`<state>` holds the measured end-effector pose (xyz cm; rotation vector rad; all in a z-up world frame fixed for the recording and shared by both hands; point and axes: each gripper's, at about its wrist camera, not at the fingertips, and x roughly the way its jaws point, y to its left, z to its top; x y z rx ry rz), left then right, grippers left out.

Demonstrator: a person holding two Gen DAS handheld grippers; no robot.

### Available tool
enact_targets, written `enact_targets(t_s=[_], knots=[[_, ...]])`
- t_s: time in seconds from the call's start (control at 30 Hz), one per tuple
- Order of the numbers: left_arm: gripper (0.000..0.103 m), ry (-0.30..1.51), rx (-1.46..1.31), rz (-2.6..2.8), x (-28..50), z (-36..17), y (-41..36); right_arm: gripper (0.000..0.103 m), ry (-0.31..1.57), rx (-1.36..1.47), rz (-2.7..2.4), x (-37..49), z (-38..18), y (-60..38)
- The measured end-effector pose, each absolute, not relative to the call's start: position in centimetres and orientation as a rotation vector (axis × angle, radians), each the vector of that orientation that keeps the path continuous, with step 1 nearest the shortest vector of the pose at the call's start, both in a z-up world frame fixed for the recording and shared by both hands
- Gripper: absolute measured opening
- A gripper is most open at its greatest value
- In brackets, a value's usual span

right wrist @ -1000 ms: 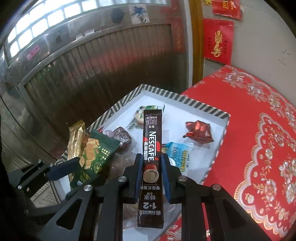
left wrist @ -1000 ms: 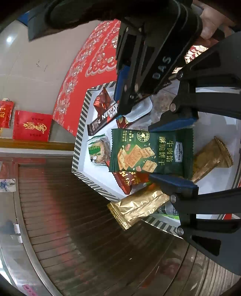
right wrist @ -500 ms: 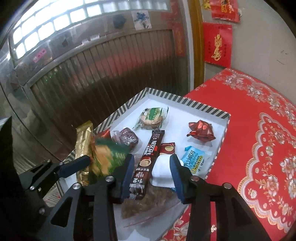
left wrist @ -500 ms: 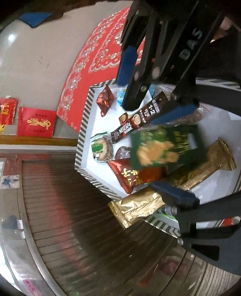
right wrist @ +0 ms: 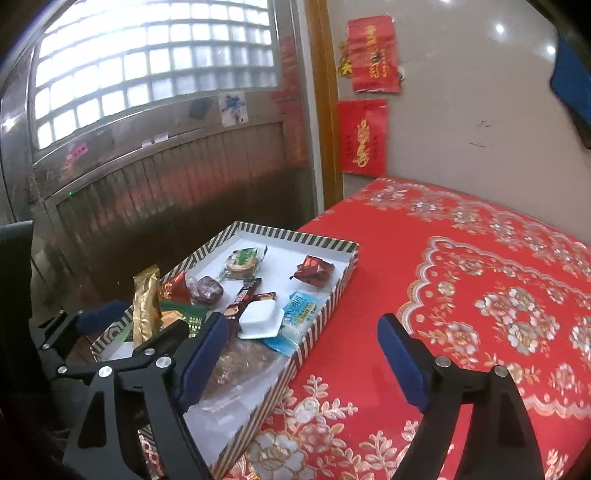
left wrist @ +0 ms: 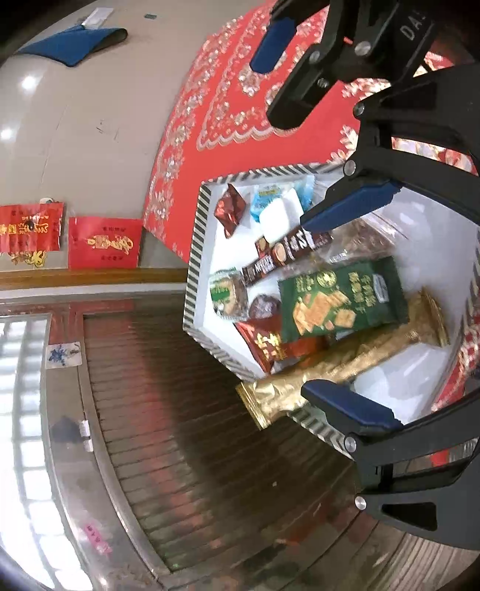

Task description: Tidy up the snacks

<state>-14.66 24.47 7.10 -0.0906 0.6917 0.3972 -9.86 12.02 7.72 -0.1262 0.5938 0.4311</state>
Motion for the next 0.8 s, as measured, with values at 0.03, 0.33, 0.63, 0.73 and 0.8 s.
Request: enact_targets(t_s=[0.03,0.33,0.63,0.73,0.8], knots=[[0.083,0.689,-0.078,0.412,-14.9,7.1,24.4,0.085,0.588,-0.122,0.431,-10.1,7.6,11.9],[0.083,0.640,-0.053,0.466,-17.0,7.6,25.2,0.088,0.561,-0.057,0.394,-11.6,7.6,10.1],[0.084,0.628,-0.076,0.446,-17.6,7.5,26.1,0.088,0.562,-0.117,0.359,-12.1,6.2,10.2],[0.084,0.623,-0.062,0.440,-17.7,7.3,25.9,0.088,0.572,-0.127,0.370,-12.1,5.5,10.6],[0.084,0.628,-0.072,0.414,-17.6,7.4,25.9,0.088,0.576,-0.139,0.371,-12.2,5.3,10.9]])
